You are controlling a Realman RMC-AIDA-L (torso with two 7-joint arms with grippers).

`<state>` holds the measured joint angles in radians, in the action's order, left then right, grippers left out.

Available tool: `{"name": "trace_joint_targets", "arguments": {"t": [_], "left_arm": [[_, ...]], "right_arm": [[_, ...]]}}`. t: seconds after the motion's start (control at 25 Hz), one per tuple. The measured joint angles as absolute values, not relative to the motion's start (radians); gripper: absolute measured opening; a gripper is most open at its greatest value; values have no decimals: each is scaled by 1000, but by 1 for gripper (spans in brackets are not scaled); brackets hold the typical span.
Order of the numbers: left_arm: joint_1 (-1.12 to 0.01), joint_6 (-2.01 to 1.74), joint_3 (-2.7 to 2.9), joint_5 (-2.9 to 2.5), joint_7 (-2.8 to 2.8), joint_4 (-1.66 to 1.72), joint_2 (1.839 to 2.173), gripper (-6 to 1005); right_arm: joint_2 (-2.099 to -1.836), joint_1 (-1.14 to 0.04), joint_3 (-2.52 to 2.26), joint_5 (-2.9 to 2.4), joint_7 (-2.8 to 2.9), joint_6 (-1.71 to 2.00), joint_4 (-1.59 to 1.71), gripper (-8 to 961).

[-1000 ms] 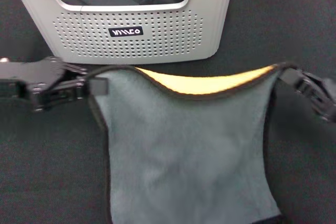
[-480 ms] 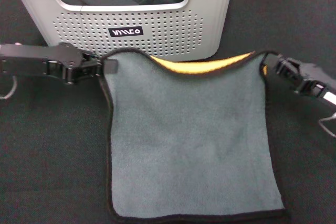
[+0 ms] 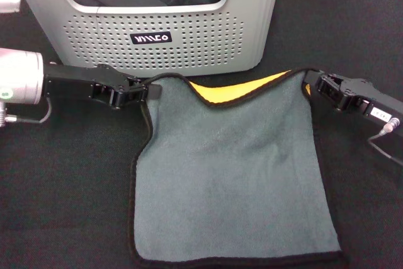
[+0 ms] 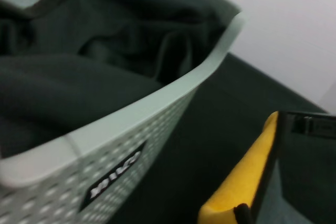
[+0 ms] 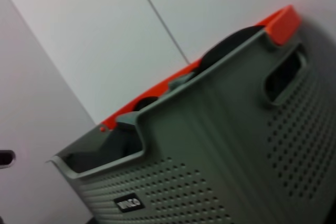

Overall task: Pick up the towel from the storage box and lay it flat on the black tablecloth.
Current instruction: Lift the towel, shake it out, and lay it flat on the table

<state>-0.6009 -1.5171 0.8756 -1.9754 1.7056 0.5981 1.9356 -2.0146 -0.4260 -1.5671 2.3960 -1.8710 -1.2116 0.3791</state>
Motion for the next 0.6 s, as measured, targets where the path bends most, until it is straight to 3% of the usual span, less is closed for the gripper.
{"name": "trace_joint_targets", "arguments": {"t": [0.6], "left_arm": [[-620,-1399,876,-2045,1720,602,1953,24]], "right_arm": [[-2009,-441,-1565,2394,-1868,-1123,368,168]]}}
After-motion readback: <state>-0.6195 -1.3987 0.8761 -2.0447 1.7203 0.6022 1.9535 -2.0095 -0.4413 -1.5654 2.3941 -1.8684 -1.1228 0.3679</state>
